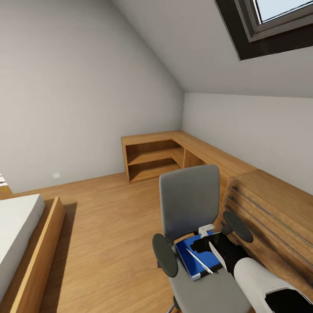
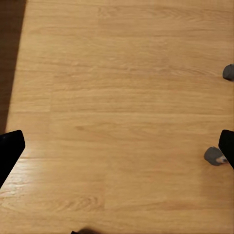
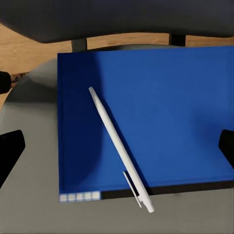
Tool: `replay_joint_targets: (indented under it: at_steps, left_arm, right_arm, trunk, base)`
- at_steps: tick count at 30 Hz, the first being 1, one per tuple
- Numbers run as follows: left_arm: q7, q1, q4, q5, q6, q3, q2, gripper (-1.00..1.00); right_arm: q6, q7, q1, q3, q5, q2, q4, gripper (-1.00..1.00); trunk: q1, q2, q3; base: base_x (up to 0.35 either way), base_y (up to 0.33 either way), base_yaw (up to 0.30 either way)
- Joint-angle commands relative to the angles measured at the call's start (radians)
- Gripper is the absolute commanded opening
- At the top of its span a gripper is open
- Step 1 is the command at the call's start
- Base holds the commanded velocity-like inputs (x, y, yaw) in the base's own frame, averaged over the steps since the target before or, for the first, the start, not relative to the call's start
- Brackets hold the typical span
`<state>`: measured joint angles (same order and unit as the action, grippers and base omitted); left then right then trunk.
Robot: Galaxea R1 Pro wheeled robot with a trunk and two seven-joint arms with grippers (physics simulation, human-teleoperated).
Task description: In the bedroom, organize the workspace by keeping the computer under the desk, ensuring the monitor is on the desk, placing the keyboard on the desk next to the monitor, placing the mouse on the desk next to the keyboard, moving the folder from the swivel chair onto the desk next to the mouse, stacking the notebook on top of the folder with the pen on top of the notebook, and positioning the swivel chair next to the desk.
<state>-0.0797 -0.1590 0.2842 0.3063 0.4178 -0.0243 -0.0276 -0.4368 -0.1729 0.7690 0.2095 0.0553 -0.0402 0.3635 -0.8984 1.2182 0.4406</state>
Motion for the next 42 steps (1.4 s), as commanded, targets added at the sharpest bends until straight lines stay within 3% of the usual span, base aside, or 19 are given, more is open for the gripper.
replay_joint_targets:
  at_steps: [1,12,22,24,25,26,28,31,33,34,35,37,42]
  left_arm:
    - [-0.003,-0.001,0.000,-0.004,0.003,-0.002,-0.001,1.00]
    - [-0.004,-0.001,0.001,-0.001,0.003,-0.003,-0.002,1.00]
    - [-0.005,-0.001,0.001,0.000,0.003,-0.005,-0.002,1.00]
    - [-0.008,-0.001,0.015,0.002,-0.001,-0.008,0.015,1.00]
    - [-0.009,-0.001,0.056,0.002,-0.010,-0.009,0.042,1.00]
    - [-0.009,-0.001,0.074,0.003,-0.016,-0.010,0.050,1.00]
    - [-0.009,-0.001,0.155,0.005,-0.072,-0.010,0.072,1.00]
    - [-0.009,-0.001,0.215,0.006,-0.152,-0.012,0.080,1.00]
    - [-0.010,-0.001,0.300,0.015,-0.268,-0.022,0.084,1.00]
    - [-0.010,-0.001,0.325,0.018,-0.295,-0.026,0.085,1.00]
    - [-0.010,-0.001,0.401,0.028,-0.378,-0.044,0.086,1.00]
    - [-0.011,-0.001,0.491,0.034,-0.471,-0.067,0.084,1.00]
    - [-0.013,-0.001,0.501,0.043,-0.524,-0.084,0.081,1.00]
  right_arm:
    - [-0.007,-0.005,0.000,0.003,0.006,-0.001,0.002,1.00]
    - [-0.064,-0.005,0.000,0.004,0.012,0.000,0.002,1.00]
    - [-0.098,-0.005,0.000,0.003,0.012,0.002,0.003,1.00]
    - [-0.097,-0.005,0.000,0.004,0.012,0.002,0.004,1.00]
    - [-0.097,-0.005,0.000,0.003,0.012,0.002,0.005,1.00]
    - [-0.097,-0.005,0.000,0.003,0.012,0.002,0.005,1.00]
    - [-0.097,-0.005,0.000,0.004,0.012,0.003,0.004,1.00]
    - [-0.097,-0.005,0.000,0.004,0.012,0.003,0.005,1.00]
    - [-0.098,-0.005,0.000,0.003,0.012,0.003,0.005,1.00]
    - [-0.098,-0.005,0.000,0.003,0.012,0.003,0.005,1.00]
    - [-0.098,-0.005,0.000,0.004,0.012,0.003,0.005,1.00]
    - [-0.098,-0.005,0.000,0.004,0.012,0.003,0.005,1.00]
    - [-0.099,-0.005,0.000,0.002,0.011,0.003,0.006,1.00]
  trunk:
    - [0.000,0.001,0.001]
    - [0.000,0.001,0.001]
    - [-0.038,0.071,0.032]
    - [-0.046,0.085,0.039]
    - [-0.050,0.092,0.042]
    - [-0.054,0.099,0.045]
    - [-0.061,0.113,0.051]
    - [-0.073,0.134,0.061]
    - [-0.081,0.148,0.067]
    - [-0.084,0.155,0.070]
    - [-0.088,0.162,0.073]
    - [-0.088,0.162,0.073]
    - [-0.088,0.162,0.073]
  base:
    - [0.007,0.000,0.000]
    - [0.002,0.000,0.000]
    - [0.000,0.000,0.000]
    - [0.000,0.000,0.000]
    - [0.000,0.000,0.000]
    - [0.000,0.000,0.000]
    - [0.000,0.000,0.000]
    - [0.000,0.000,0.000]
    - [0.000,0.000,0.000]
    - [0.000,0.000,0.000]
    - [0.000,0.000,0.000]
    - [0.000,0.000,0.000]
    - [0.000,0.000,0.000]
